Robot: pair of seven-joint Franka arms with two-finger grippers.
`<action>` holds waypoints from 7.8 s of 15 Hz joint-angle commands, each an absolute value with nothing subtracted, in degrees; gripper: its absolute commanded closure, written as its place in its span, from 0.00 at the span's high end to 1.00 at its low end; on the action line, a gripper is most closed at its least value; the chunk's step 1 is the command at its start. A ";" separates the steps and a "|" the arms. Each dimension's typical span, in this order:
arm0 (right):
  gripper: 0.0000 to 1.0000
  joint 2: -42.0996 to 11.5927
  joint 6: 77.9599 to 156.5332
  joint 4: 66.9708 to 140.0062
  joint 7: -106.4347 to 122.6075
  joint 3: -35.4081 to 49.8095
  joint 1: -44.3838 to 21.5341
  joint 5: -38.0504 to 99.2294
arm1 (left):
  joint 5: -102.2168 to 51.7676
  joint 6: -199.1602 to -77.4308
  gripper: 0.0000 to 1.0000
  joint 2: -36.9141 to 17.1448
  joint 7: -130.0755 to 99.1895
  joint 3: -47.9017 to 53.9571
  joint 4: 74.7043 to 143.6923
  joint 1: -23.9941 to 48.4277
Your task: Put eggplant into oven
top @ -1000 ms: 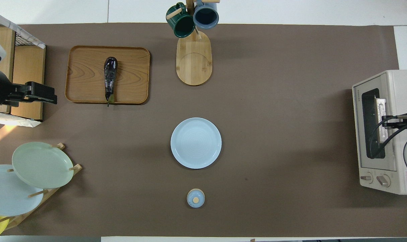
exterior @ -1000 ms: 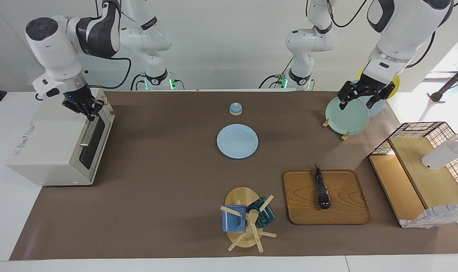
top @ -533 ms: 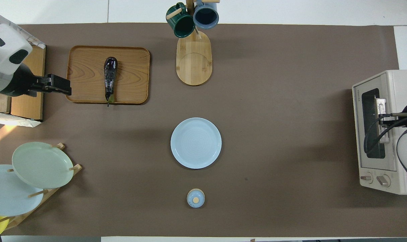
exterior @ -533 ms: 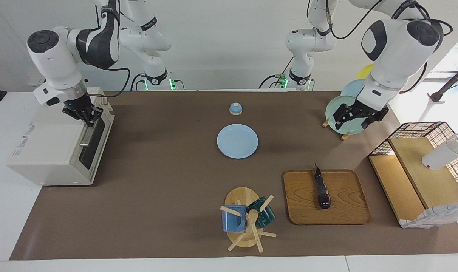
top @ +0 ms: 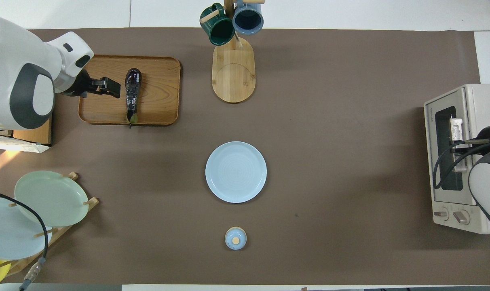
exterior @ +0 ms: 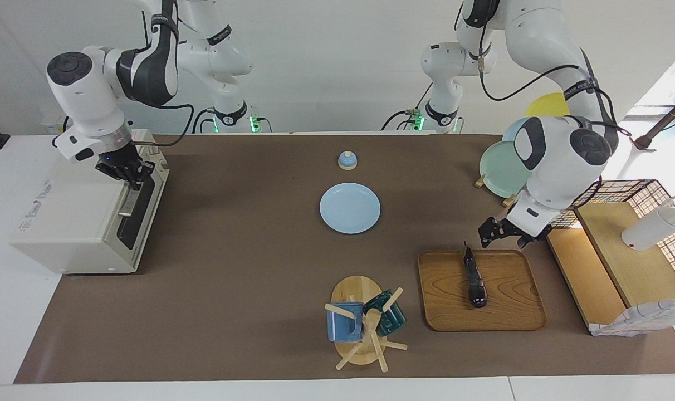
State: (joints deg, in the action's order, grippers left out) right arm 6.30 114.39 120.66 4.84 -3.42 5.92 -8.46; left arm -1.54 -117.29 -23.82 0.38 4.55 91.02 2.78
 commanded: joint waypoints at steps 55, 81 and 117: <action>1.00 0.35 109.39 114.38 -5.37 -2.90 -7.56 -0.97 | -7.29 -127.32 0.00 -2.20 -29.78 4.48 118.80 34.52; 1.00 0.26 112.32 112.06 -10.97 -2.55 -17.21 3.24 | -7.12 -120.27 1.00 -5.54 -21.03 3.96 111.12 26.92; 0.00 -28.04 137.29 100.99 -42.54 -2.11 -49.31 -4.75 | -0.17 -94.75 1.00 2.55 -3.08 4.31 98.88 4.48</action>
State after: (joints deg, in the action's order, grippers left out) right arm -28.95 136.22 99.65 -43.07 -2.28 -49.65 -4.76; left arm -1.07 -93.97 1.98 -3.16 3.93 97.93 4.88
